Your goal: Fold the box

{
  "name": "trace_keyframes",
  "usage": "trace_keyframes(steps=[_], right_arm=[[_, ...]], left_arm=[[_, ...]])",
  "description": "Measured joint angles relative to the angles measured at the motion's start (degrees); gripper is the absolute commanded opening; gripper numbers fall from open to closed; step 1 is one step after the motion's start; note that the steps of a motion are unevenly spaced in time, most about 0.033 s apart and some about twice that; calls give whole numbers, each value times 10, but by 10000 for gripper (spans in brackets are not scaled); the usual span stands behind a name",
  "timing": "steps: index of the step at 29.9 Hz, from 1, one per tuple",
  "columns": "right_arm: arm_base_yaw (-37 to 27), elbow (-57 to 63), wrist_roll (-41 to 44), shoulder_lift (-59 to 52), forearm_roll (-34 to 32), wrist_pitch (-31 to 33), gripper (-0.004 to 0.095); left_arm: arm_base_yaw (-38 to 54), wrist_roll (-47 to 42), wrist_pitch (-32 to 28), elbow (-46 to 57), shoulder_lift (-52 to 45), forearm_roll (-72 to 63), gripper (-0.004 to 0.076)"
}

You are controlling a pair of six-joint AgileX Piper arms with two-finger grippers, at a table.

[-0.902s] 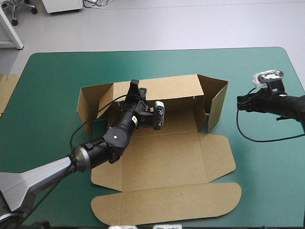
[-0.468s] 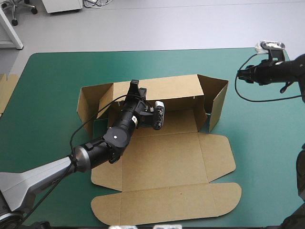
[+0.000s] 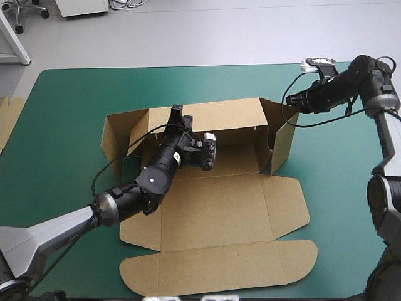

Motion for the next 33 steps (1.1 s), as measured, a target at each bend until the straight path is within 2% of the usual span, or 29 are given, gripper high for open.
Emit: trace_keyframes(steps=[4,8,17,23,29,33], right_arm=[[0,10,-28,-9,21,10,354],[0,59,-83,-42,78,3,354],[0,250,-271,-135,198,-68,354],[0,331,-393,-172,261,-84,361],[0,358,-486,-179,302,-73,551],[0,360,-503,-177,313,-61,593]], left_arm=[[0,-5,0,0,0,0,-10],[0,-9,0,0,0,0,-10],[0,-9,2,0,0,0,-10],[0,-9,2,0,0,0,-10],[0,-9,5,0,0,0,-10],[0,-9,13,0,0,-1,-10]])
